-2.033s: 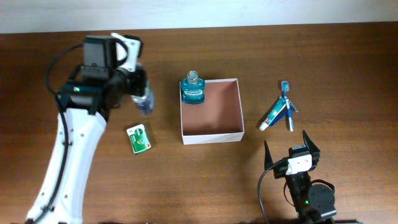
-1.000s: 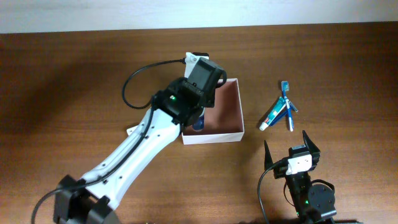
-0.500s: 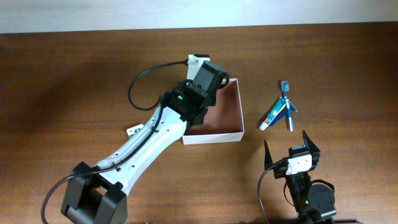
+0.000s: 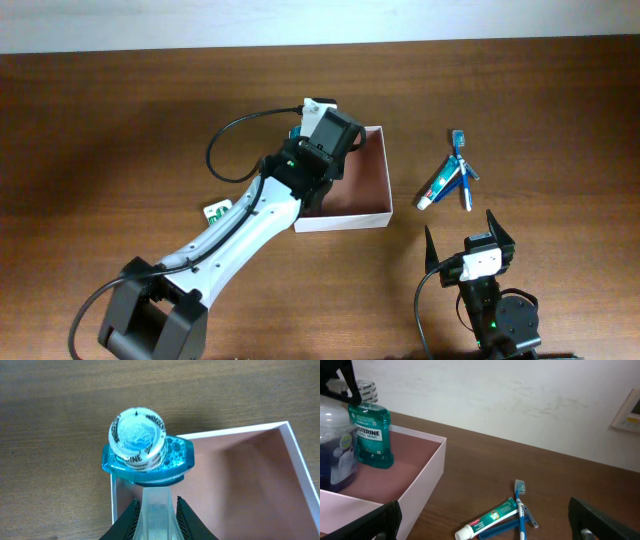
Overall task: Pack container
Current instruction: 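Carry the soap pump into the box and lower it beside Listerine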
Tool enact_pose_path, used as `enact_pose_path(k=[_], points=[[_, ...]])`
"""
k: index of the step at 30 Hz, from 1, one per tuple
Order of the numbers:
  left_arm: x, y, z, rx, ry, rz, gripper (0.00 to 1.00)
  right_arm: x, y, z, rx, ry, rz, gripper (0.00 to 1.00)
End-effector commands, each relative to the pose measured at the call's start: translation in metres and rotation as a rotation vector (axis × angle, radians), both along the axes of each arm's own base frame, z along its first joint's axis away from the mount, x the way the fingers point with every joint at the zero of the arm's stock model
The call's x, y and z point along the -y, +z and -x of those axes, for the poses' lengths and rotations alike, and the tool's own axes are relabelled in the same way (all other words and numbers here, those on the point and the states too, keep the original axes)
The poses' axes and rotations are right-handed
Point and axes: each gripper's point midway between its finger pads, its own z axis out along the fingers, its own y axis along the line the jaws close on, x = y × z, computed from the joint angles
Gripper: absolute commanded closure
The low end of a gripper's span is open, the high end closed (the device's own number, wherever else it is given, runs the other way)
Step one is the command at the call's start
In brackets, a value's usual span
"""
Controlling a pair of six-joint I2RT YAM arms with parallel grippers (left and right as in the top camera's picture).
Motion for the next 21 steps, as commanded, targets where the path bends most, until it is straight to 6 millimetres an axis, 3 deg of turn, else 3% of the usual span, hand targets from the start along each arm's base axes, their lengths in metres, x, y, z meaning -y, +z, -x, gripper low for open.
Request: enact_pose_path(k=[1, 9, 10, 12, 21], points=[[-0.004, -0.002, 0.001, 0.011, -0.003, -0.031, 0.79, 0.003, -0.003, 0.0, -0.006, -0.012, -0.003, 0.01], [-0.007, -0.011, 0.006, -0.012, -0.003, -0.049, 0.77, 0.003, -0.003, 0.0, -0.006, -0.012, -0.002, 0.01], [-0.008, -0.012, 0.007, -0.015, -0.003, -0.051, 0.67, 0.002, -0.003, 0.0, -0.006, -0.012, -0.003, 0.01], [-0.009, -0.013, 0.008, -0.022, -0.003, -0.056, 0.64, 0.003, -0.003, 0.0, -0.006, -0.012, -0.003, 0.01], [-0.01, -0.016, 0.015, -0.057, -0.016, -0.061, 0.61, 0.002, -0.003, 0.0, -0.006, -0.012, -0.003, 0.01]])
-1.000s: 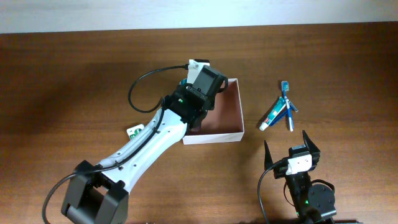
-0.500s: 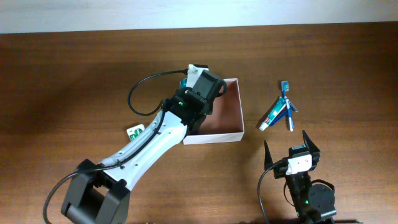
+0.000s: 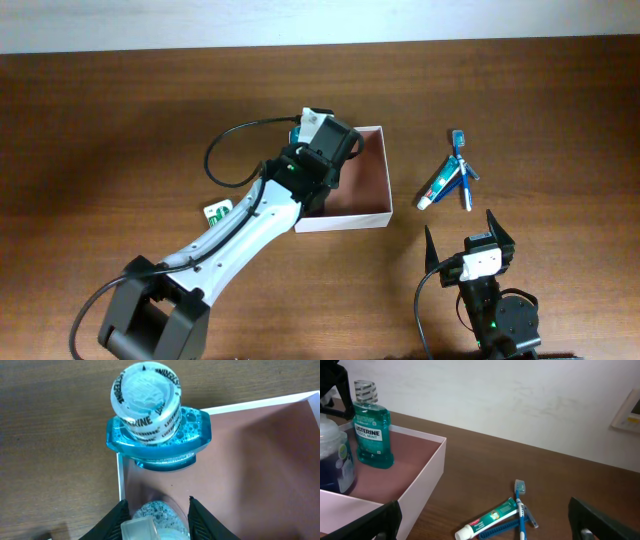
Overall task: Pack container
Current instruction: 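Carry the soap pump into the box and lower it beside Listerine, then open the left gripper, withdraw, and grasp the green Dettol soap bar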
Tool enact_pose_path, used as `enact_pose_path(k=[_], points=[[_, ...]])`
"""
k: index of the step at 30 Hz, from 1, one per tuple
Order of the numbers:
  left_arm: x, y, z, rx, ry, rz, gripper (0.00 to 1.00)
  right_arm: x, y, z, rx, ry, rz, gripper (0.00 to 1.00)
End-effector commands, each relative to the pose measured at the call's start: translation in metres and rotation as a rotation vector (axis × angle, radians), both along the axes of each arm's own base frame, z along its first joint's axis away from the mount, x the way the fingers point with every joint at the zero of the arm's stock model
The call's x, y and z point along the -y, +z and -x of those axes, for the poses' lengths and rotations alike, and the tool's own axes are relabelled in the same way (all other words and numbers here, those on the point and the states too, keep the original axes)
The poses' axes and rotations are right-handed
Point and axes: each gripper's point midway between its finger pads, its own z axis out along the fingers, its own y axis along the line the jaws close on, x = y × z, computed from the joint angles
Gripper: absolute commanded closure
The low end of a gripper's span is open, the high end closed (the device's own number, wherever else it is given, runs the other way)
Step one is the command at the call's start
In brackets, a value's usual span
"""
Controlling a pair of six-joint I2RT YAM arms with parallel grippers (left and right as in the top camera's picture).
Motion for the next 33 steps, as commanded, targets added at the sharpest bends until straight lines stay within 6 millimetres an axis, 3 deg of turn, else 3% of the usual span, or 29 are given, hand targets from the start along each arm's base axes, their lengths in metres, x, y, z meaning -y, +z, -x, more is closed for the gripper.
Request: enact_pose_path(k=[1, 5, 11, 16, 21, 27, 33], points=[[0.001, 0.004, 0.004, -0.005, -0.019, -0.001, 0.61, 0.002, -0.003, 0.0, -0.006, -0.012, -0.003, 0.01], [-0.001, 0.019, 0.008, 0.014, -0.022, 0.019, 0.61, 0.003, -0.003, 0.0, -0.006, -0.012, -0.003, 0.01], [-0.006, 0.073, 0.017, 0.108, -0.028, 0.099, 0.6, 0.002, -0.003, 0.0, -0.006, -0.012, -0.003, 0.02], [-0.001, 0.09, 0.028, 0.112, -0.07, 0.166, 0.6, 0.003, -0.003, 0.0, -0.006, -0.012, -0.003, 0.01], [-0.024, 0.094, 0.026, 0.136, -0.001, 0.097, 0.6, 0.003, -0.003, 0.0, -0.006, -0.012, -0.003, 0.01], [-0.058, 0.077, 0.034, 0.044, 0.072, 0.031, 0.6, 0.003, -0.003, 0.0, -0.006, -0.012, -0.003, 0.01], [-0.125, 0.054, 0.042, -0.082, 0.37, 0.085, 0.6, 0.003, -0.003, 0.0, -0.006, -0.012, -0.002, 0.02]])
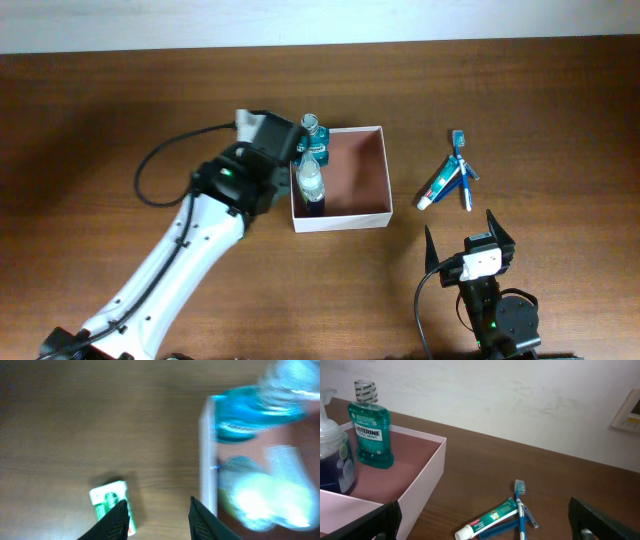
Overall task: Pack container
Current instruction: 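Open the left gripper, withdraw, and grasp the green Dettol soap bar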
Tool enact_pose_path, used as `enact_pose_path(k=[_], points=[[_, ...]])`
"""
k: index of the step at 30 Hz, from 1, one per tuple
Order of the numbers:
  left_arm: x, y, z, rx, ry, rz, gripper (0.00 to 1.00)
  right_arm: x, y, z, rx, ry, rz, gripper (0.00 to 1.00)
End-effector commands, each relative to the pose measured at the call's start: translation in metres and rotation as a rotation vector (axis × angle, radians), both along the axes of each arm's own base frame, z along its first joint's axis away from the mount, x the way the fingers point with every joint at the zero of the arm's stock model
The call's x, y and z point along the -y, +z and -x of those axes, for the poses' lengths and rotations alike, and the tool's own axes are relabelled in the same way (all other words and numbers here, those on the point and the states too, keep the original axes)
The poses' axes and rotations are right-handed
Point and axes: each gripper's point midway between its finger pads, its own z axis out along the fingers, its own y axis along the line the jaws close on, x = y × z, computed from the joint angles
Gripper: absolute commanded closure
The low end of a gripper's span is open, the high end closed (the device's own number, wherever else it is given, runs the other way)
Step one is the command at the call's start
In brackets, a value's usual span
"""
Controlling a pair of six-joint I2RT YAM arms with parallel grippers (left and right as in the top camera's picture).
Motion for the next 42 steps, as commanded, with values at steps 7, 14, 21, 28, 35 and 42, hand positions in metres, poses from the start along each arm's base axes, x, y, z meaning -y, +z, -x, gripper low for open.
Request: enact_pose_path(k=[7, 14, 21, 28, 35, 42], points=[[-0.065, -0.037, 0.0, -0.141, 0.331, 0.27, 0.26, 0.003, -0.003, 0.0, -0.006, -0.012, -0.003, 0.01], [-0.087, -0.093, 0.032, -0.304, 0.381, 0.259, 0.21, 0.003, -0.003, 0.0, -0.006, -0.012, -0.003, 0.01], [-0.087, -0.116, 0.039, -0.311, 0.362, 0.245, 0.18, 0.003, -0.003, 0.0, -0.006, -0.012, -0.003, 0.01], [-0.088, -0.142, 0.042, -0.285, 0.358, 0.253, 0.01, 0.003, -0.003, 0.0, -0.006, -0.012, -0.003, 0.01], [-0.101, -0.161, 0.049, -0.256, 0.382, 0.195, 0.01, 0.003, -0.003, 0.0, -0.006, -0.012, -0.003, 0.02], [-0.102, -0.168, 0.049, -0.242, 0.381, 0.197, 0.05, 0.003, -0.003, 0.0, -0.006, -0.012, -0.003, 0.01]])
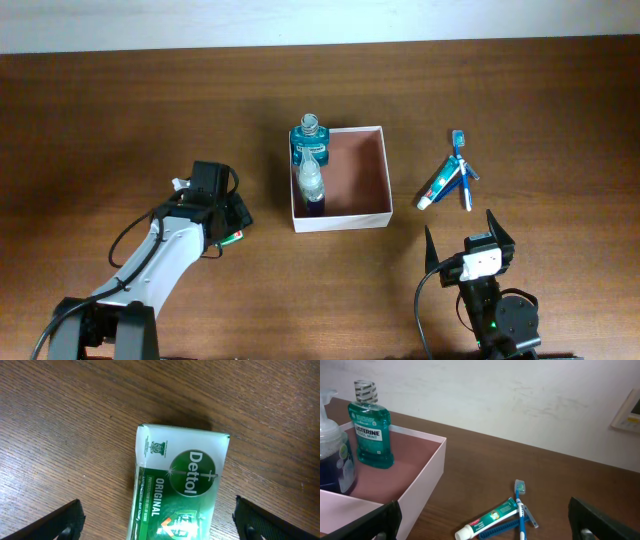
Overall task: Pack container
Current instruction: 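Open the left gripper, withdraw, and grasp the green Dettol soap bar, then carry the Dettol bar over the box and lower it inside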
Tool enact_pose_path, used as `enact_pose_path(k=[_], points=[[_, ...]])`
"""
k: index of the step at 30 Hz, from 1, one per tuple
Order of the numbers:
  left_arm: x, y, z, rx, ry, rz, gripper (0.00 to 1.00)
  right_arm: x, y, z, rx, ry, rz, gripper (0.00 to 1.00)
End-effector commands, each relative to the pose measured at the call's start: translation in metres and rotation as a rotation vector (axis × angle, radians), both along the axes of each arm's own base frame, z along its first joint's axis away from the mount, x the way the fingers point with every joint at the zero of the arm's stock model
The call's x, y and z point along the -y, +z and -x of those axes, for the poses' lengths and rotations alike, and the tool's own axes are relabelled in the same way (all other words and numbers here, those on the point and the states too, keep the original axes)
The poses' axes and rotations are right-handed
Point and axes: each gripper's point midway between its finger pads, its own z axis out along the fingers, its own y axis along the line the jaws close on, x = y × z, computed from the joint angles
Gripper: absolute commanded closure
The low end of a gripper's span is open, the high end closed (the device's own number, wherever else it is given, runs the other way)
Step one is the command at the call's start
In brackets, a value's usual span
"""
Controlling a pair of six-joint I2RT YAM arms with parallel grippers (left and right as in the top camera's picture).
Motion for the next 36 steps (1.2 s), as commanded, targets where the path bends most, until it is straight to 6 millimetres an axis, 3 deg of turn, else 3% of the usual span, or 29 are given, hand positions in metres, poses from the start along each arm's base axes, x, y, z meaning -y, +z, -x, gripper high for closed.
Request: enact_pose_path(k=[1, 8, 11, 16, 24, 27, 31, 33, 35, 36], points=[[-0.003, -0.006, 0.002, -0.009, -0.014, -0.024, 0.09, 0.002, -0.003, 0.0, -0.006, -0.012, -0.002, 0.01], [0.005, -0.022, -0.004, -0.031, -0.106, -0.015, 0.11, 0.002, -0.003, 0.0, -0.006, -0.012, -0.002, 0.01], [0.006, -0.03, -0.003, -0.05, -0.109, -0.007, 0.19, 0.003, -0.003, 0.0, -0.006, -0.012, -0.002, 0.01], [0.008, -0.036, -0.002, -0.065, -0.111, -0.001, 0.41, 0.003, -0.003, 0.0, -0.006, -0.012, -0.002, 0.01], [0.009, -0.028, -0.011, -0.046, -0.161, -0.014, 0.55, 0.002, -0.003, 0.0, -0.006, -0.012, -0.002, 0.01], [0.011, -0.002, -0.025, -0.016, -0.215, -0.029, 0.59, 0.003, -0.003, 0.0, -0.006, -0.012, -0.002, 0.02], [0.014, 0.05, -0.044, 0.077, -0.224, -0.028, 0.59, 0.003, -0.003, 0.0, -0.006, -0.012, -0.002, 0.01], [0.019, 0.089, -0.053, 0.162, -0.23, -0.021, 0.59, 0.003, -0.003, 0.0, -0.006, -0.012, -0.002, 0.02], [0.029, 0.115, -0.057, 0.228, -0.253, -0.001, 0.59, 0.003, -0.003, 0.0, -0.006, -0.012, -0.002, 0.01], [0.041, 0.14, -0.059, 0.297, -0.283, 0.021, 0.59, 0.003, -0.003, 0.0, -0.006, -0.012, -0.002, 0.01]])
